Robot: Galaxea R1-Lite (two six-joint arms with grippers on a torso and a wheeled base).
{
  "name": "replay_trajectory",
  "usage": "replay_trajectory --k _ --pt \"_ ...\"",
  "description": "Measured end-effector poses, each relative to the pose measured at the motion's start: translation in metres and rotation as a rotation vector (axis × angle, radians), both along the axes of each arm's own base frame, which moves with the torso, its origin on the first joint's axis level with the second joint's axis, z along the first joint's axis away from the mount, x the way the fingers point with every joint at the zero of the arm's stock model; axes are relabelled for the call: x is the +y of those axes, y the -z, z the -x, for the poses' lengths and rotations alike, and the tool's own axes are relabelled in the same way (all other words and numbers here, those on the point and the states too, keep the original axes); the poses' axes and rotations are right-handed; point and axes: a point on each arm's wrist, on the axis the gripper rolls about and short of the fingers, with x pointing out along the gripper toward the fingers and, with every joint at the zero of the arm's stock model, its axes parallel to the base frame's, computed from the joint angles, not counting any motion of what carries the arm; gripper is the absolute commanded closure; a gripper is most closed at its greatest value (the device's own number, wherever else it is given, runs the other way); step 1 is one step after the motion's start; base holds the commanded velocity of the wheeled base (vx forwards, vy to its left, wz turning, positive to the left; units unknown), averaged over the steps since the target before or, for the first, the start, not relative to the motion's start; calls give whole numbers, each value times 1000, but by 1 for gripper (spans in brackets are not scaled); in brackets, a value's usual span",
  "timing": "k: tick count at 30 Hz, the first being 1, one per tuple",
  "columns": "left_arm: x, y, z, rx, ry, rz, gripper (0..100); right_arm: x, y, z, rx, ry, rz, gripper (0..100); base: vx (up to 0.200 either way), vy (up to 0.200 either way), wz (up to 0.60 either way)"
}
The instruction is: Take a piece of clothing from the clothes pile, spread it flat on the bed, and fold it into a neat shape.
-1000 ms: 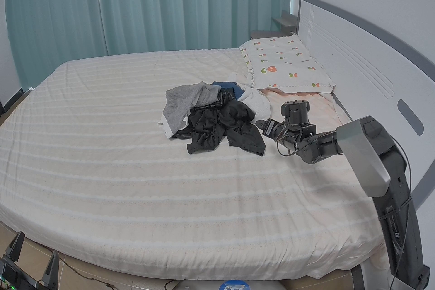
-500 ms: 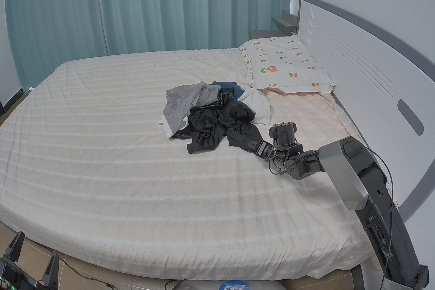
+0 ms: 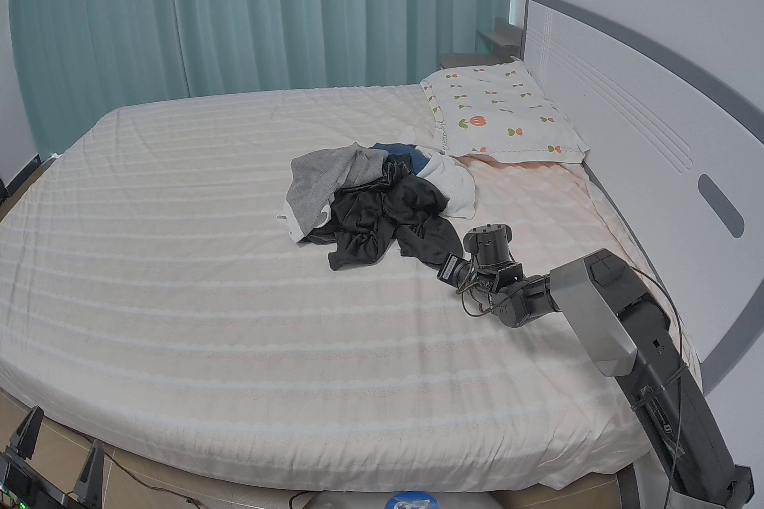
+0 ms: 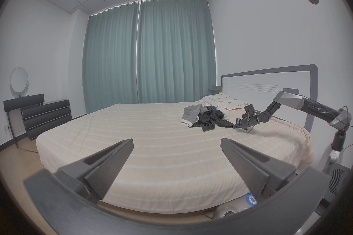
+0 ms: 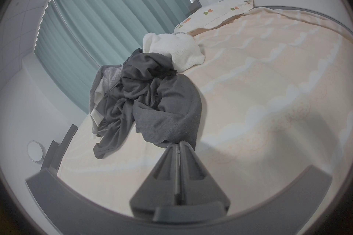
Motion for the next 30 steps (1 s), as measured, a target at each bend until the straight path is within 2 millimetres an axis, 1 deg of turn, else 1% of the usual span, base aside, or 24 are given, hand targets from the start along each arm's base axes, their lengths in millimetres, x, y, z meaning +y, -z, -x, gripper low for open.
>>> replay_trajectory --k 7,11,15,20,22,25,30 --pt "0 0 0 0 0 0 0 -10 4 -3 19 39 -3 100 0 0 0" --pt "0 0 0 0 0 0 0 -10 -4 -2 19 50 -24 100 0 0 0" --pt "0 0 0 0 0 0 0 -11 -11 5 47 50 -25 100 0 0 0" --pt "0 0 0 0 0 1 0 -18 -9 31 145 23 -3 100 0 0 0" --pt "0 0 0 0 0 1 0 -23 -11 41 174 7 -2 100 0 0 0" --pt "0 0 0 0 0 2 0 -30 -14 61 213 -25 1 100 0 0 0" --pt "0 0 0 0 0 2 0 -45 -20 96 217 -87 10 100 0 0 0"
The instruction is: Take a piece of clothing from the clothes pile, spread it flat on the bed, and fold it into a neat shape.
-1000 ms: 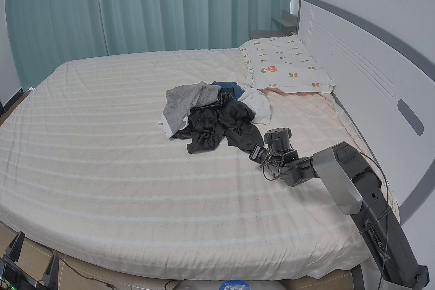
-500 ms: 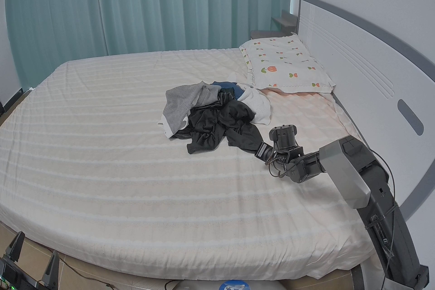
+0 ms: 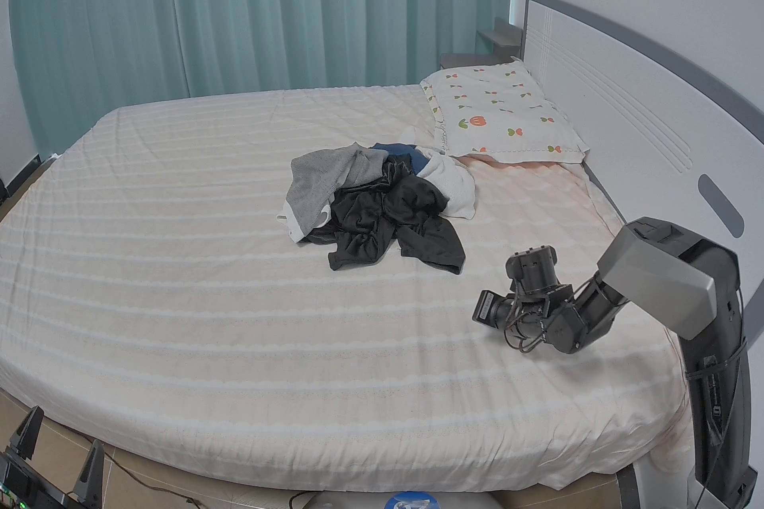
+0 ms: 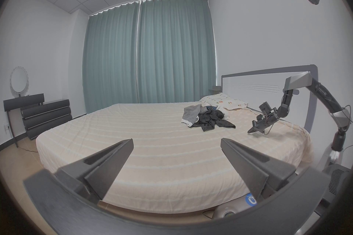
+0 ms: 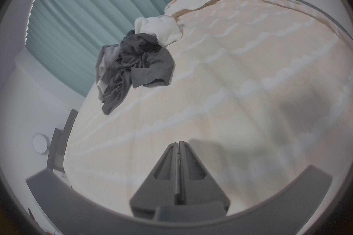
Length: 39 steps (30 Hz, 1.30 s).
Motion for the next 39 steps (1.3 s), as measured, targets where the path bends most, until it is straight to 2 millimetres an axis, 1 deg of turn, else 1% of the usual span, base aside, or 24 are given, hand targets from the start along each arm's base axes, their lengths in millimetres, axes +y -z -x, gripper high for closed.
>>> replay_trajectory --k 2,3,6,8,11,13,16,22,27,30,32,35,39 --pt "0 0 0 0 0 0 0 -6 -1 14 -10 -19 -2 100 0 0 0" --pt "0 0 0 0 0 0 0 -8 0 21 -5 -26 1 0 0 0 0" --pt "0 0 0 0 0 0 0 -15 4 39 31 -38 17 0 0 0 0" --pt "0 0 0 0 0 0 0 -18 6 45 48 -43 24 0 0 0 0" --pt "0 0 0 0 0 0 0 -18 6 47 50 -51 27 0 0 0 0" --pt "0 0 0 0 0 0 0 -15 4 42 33 -55 22 0 0 0 0" --pt "0 0 0 0 0 1 0 -8 -4 24 -25 -56 6 0 0 0 0" --pt "0 0 0 0 0 1 0 10 -35 -24 -190 -51 -44 0 0 0 0" --pt "0 0 0 0 -1 1 0 23 -58 -58 -300 -41 -76 0 0 0 0" --pt "0 0 0 0 -1 1 0 29 -65 -77 -354 -20 -82 0 0 0 0" --pt "0 0 0 0 -1 1 0 32 -60 -87 -364 -3 -76 0 0 0 0" --pt "0 0 0 0 -1 1 0 33 -40 -98 -345 23 -55 0 0 0 0" --pt "0 0 0 0 -2 1 0 26 -13 -106 -309 51 -40 0 0 0 0"
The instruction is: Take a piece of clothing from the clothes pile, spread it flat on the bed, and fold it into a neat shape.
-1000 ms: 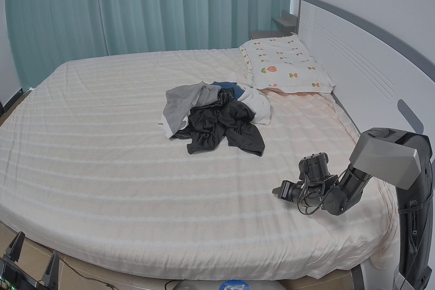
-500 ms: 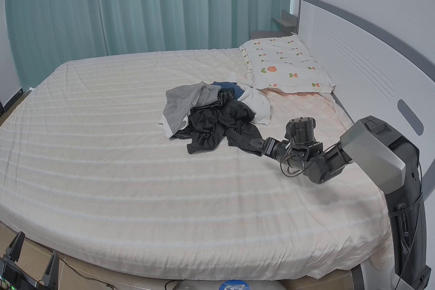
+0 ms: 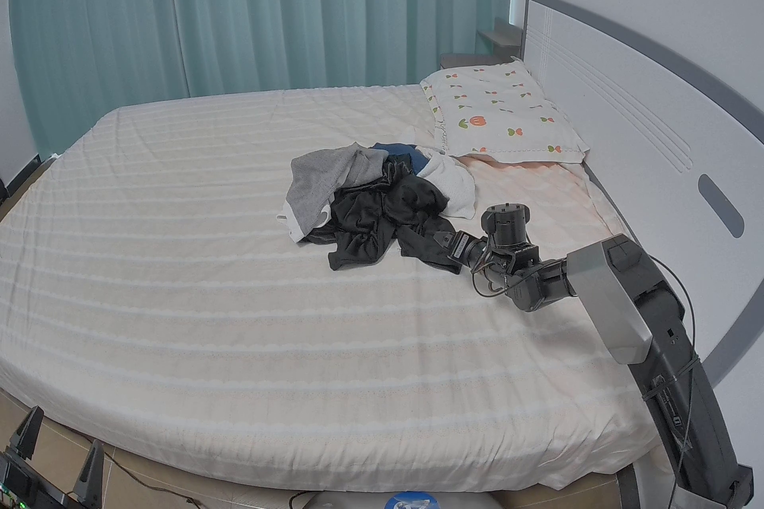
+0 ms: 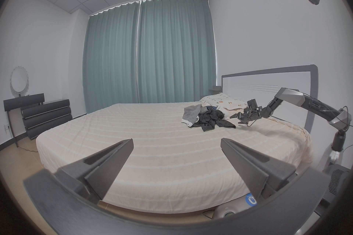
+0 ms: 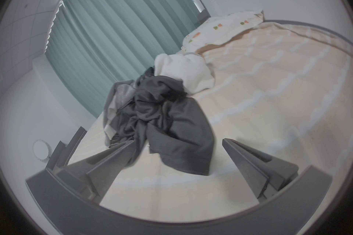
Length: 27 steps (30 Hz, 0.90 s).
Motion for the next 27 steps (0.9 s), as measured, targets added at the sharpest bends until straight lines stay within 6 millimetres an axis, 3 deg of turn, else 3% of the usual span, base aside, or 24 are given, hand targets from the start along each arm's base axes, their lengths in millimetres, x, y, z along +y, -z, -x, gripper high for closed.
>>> replay_trajectory --k 7,18,19,27 --pt "0 0 0 0 0 0 0 -1 24 -1 42 4 -30 0 0 0 0" --pt "0 0 0 -1 0 0 0 -1 36 0 56 3 -27 0 0 0 0" --pt "0 0 0 -1 0 0 0 -1 37 0 57 2 -27 100 0 0 0" --pt "0 0 0 -1 0 0 0 0 42 1 70 -11 -28 100 0 0 0"
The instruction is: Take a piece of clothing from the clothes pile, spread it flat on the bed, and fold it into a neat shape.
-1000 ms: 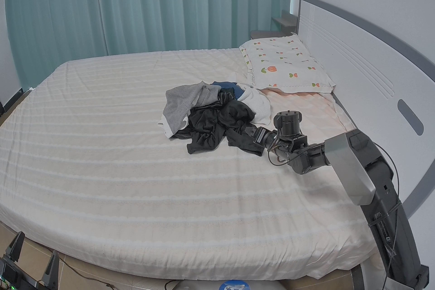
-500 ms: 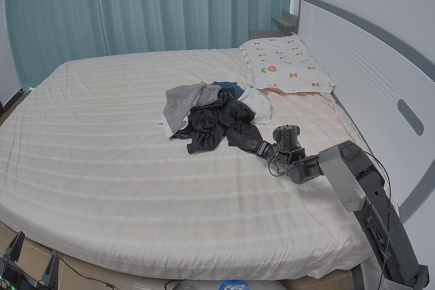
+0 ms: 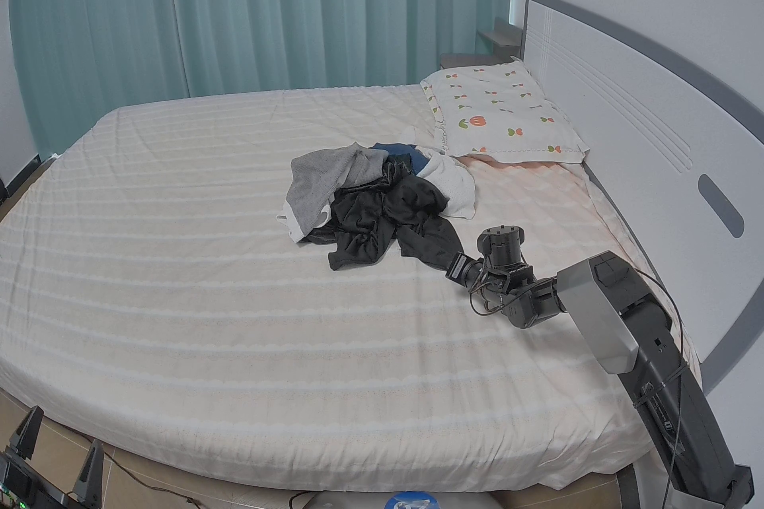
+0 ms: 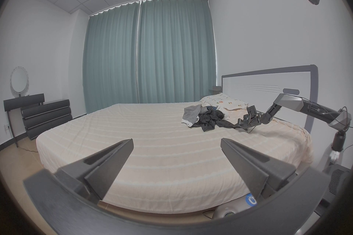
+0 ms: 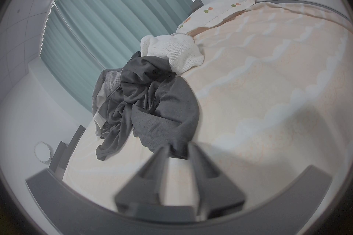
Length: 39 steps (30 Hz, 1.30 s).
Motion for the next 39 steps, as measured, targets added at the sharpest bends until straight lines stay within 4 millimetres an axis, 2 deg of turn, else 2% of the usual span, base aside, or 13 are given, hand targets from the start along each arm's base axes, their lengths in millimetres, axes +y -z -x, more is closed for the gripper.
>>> replay_trajectory --k 9,20,28,39 --pt "0 0 0 0 0 -2 0 -7 6 -2 11 21 2 100 0 0 0" --pt "0 0 0 0 0 -1 0 -11 -1 1 30 46 -26 100 0 0 0" --pt "0 0 0 0 0 0 0 -15 6 23 79 4 37 100 0 0 0" --pt "0 0 0 0 0 0 0 -28 7 66 106 -58 80 100 0 0 0"
